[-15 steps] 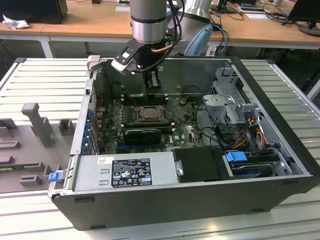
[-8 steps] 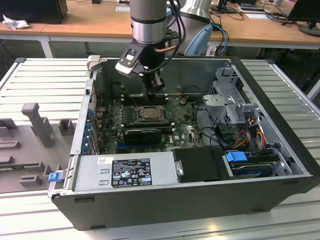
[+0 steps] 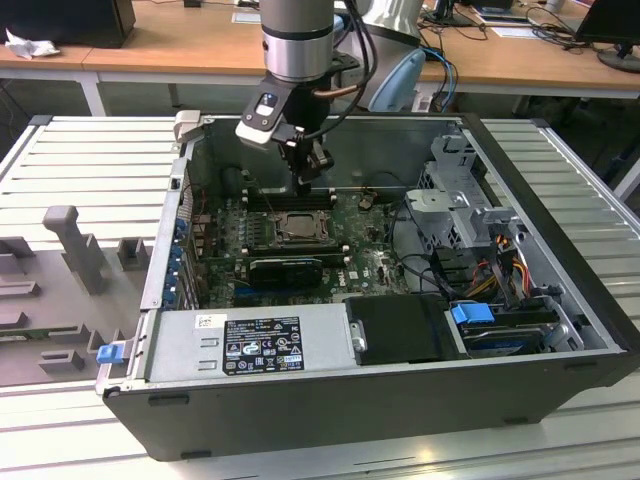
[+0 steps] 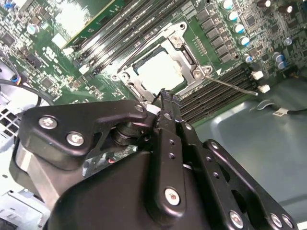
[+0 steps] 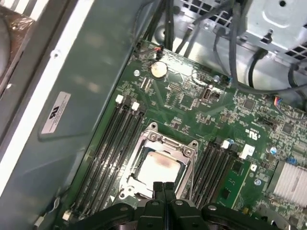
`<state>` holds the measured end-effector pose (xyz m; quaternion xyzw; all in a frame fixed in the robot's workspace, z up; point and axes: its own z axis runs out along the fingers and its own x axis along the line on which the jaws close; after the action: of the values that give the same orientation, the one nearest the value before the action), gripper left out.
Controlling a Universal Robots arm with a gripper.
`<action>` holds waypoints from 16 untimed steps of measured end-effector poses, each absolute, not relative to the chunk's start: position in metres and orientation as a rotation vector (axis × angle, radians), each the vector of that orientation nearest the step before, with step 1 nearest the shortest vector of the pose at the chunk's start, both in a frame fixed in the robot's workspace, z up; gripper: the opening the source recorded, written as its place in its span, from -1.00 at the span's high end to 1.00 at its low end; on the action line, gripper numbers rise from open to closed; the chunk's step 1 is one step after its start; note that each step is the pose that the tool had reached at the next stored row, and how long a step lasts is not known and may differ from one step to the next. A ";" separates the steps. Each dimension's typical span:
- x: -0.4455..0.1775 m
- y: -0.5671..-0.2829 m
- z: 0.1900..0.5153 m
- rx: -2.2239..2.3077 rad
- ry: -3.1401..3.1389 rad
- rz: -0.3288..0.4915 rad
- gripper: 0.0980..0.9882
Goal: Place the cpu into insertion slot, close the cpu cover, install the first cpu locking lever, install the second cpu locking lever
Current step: 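Install the first cpu locking lever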
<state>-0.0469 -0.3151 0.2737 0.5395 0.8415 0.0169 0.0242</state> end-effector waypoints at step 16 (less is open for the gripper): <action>-0.047 -0.315 0.274 1.473 2.722 0.058 0.98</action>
<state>-0.0469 -0.3151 0.2737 0.4756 0.8792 0.0186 0.0229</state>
